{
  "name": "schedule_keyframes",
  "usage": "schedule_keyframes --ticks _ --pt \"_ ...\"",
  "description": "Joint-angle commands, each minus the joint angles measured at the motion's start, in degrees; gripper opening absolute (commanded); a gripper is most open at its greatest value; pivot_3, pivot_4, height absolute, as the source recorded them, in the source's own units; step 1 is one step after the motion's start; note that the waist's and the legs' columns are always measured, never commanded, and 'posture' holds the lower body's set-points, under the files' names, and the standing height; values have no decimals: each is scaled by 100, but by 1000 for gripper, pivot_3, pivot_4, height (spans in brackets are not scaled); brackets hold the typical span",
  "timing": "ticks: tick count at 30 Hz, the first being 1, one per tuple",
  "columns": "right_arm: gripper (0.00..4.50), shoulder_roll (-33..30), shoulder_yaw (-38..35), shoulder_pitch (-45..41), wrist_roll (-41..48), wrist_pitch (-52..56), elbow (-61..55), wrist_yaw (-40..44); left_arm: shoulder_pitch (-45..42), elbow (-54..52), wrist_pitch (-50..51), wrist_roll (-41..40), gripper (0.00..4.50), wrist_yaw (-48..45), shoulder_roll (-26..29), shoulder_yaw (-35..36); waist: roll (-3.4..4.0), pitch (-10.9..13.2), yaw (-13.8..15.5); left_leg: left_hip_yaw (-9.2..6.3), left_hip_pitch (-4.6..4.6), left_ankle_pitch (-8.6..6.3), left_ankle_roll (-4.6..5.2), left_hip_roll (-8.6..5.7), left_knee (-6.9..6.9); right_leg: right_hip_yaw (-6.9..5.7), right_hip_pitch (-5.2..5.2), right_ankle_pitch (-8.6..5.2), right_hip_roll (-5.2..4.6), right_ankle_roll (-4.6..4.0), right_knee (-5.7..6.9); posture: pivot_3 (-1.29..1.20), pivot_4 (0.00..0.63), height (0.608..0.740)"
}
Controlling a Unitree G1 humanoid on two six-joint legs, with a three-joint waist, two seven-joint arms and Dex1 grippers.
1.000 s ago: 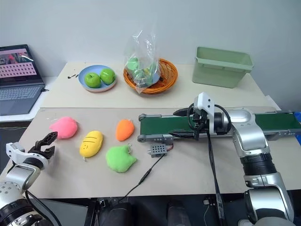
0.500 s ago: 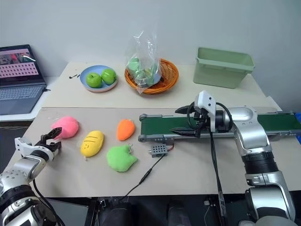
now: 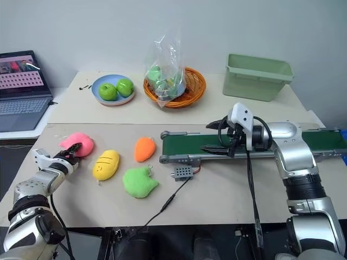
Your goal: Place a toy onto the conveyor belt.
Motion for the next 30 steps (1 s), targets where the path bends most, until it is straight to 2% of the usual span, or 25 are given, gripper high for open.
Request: schedule_keyframes --ticks 1,6,12,15,19,23,25,30 --pt "4500 -103 -199 -39 11 -151 -126 -41 -91 11 -61 -3 877 -155 66 42 0 0 0 0 1 0 0 0 0 0 1 0 0 0 1 0 150 740" --pt "4500 -86 -167 -63 -2 -151 -95 -56 -30 -601 223 -342 877 -274 -21 229 -1 1 1 -1 0 0 0 0 0 -1 0 0 0 0 1 0 150 740" --pt "4500 -67 -141 -107 -28 -194 -23 -46 325 -2452 912 -1157 877 90 -317 445 -3 1 -2 -9 -9 0 0 2 0 -1 -3 2 -3 3 3 0 150 740" --pt "4500 -36 -131 -105 -42 -212 -14 -40 570 -3374 1207 -1406 877 181 -390 274 -3 2 -13 -22 -7 -1 -1 4 0 3 -3 3 -4 3 1 0 150 740" --pt "4500 41 -102 -111 -45 -230 -9 -35 925 -4805 1316 -1493 877 -103 -503 -387 -2 2 -8 -20 -5 -1 -1 3 -1 4 -4 3 -3 3 0 0 150 740" --pt "4500 82 -110 -147 -39 -220 14 -26 1327 -5838 757 -346 877 -529 -266 -1649 -2 1 18 -4 -4 0 -3 -2 0 3 1 3 -3 2 -5 0 150 740" --pt "4500 82 -137 -169 5 -170 -10 -7 1463 -6058 202 561 877 -727 45 -2319 -2 2 3 -2 -5 0 -3 -1 0 3 1 3 -1 2 -8 0 150 740" --pt "4500 80 -169 -176 14 -159 -9 -25 1534 -6252 -1305 2287 877 -1358 713 -3482 -1 2 -18 2 -4 0 -3 1 -4 5 -2 2 5 0 -10 0 150 740"
